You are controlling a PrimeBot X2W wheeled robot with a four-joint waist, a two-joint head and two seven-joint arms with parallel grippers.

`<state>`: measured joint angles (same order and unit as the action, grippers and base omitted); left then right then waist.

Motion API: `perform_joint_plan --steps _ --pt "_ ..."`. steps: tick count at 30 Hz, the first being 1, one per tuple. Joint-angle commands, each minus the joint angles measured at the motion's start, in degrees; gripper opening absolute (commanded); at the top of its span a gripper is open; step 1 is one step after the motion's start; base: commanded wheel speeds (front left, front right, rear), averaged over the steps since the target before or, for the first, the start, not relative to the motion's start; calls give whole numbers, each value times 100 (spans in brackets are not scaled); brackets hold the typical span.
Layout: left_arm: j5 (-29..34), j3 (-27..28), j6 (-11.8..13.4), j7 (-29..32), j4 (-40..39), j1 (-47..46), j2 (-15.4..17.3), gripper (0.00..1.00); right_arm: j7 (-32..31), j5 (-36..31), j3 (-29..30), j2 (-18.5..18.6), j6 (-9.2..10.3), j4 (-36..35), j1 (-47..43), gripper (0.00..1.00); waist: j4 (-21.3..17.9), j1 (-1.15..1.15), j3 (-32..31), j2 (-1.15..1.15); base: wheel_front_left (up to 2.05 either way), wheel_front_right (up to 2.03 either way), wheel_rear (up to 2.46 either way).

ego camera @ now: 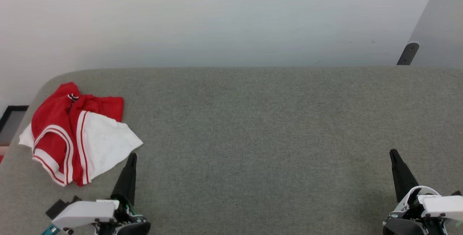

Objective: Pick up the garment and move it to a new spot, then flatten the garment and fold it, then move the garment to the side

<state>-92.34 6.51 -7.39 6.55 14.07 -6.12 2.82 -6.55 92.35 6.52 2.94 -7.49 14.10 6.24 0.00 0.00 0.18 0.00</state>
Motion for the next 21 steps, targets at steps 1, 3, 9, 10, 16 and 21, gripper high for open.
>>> perform_joint_plan --steps 1,3,9,10,16,21 --pt "-9 8 -31 5 0 -48 4 0 3 5 -5 -20 0 -5 15 0 0 0 0 0 0 0 0" --pt "2 -2 2 -2 14 9 -1 100 1 0 0 1 0 16 -4 100 0 0 0 0 0 0 0" --pt "45 -19 9 -46 193 171 -39 100 38 4 -31 -17 3 213 -107 100 2 0 1 0 0 0 0" --pt "67 -24 9 -68 184 160 -30 100 56 1 -46 -16 3 210 -84 100 3 0 2 0 0 0 0" --pt "308 -117 7 -237 148 98 83 100 223 -174 -182 50 3 227 69 100 7 0 3 0 0 0 0" --pt "695 -218 5 -402 165 43 201 100 395 -500 -351 143 3 283 203 100 10 0 2 0 0 0 0"
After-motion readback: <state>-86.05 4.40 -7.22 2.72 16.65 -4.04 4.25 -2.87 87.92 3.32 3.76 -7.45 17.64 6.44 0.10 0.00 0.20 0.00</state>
